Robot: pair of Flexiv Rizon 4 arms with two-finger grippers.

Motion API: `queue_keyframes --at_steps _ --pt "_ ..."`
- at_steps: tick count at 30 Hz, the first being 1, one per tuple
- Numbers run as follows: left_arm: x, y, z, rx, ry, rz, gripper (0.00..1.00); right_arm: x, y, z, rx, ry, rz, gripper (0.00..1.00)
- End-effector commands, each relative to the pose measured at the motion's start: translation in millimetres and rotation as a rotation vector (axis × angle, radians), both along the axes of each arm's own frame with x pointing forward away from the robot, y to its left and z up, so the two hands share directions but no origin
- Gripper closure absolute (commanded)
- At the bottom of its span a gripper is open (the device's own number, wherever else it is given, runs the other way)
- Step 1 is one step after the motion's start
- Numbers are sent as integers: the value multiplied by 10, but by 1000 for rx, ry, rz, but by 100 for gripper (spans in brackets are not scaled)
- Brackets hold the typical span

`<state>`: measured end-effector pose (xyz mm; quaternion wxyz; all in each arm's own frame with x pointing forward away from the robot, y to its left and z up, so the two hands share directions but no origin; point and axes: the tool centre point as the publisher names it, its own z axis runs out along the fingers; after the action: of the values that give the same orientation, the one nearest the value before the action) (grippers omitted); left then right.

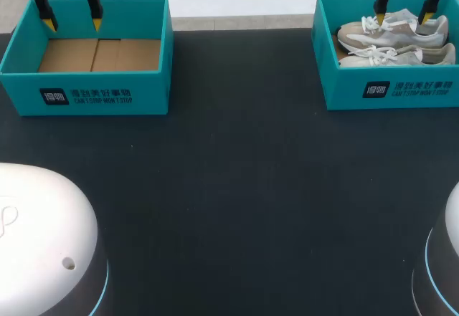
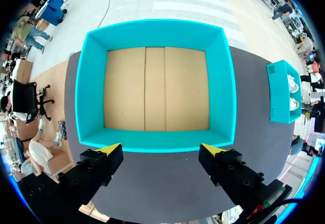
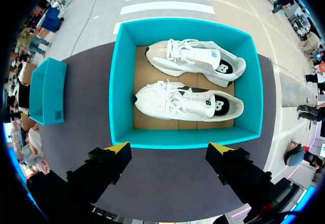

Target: Take the shoe out of the shoebox, open the shoe tongue, remove and reinsert the insole, then place the shoe into the shoebox

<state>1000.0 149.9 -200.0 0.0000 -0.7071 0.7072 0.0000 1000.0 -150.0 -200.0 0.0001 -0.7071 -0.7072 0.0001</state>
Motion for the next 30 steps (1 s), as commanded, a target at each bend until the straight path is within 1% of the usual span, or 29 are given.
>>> queue_keyframes --at_steps 1,20,22,24,25,27,29,30 --pt "0 0 0 0 0 0 0 0 0 0 0 0 0 0" --pt "0 0 0 0 0 0 0 0 0 0 0 0 0 0" --pt "0 0 0 0 0 0 0 94 -110 -54 3 -10 -44 0" --pt "0 0 0 0 0 0 0 183 -240 -50 16 -38 -94 0" --pt "0 0 0 0 0 0 0 218 -295 -45 24 -41 -95 0" --pt "0 0 0 0 0 0 0 293 -405 -38 33 -67 -118 0" --pt "0 0 0 0 0 0 0 350 -506 -51 43 -101 -111 0" --pt "0 0 0 0 0 0 0 382 -563 -70 30 -115 -114 0"
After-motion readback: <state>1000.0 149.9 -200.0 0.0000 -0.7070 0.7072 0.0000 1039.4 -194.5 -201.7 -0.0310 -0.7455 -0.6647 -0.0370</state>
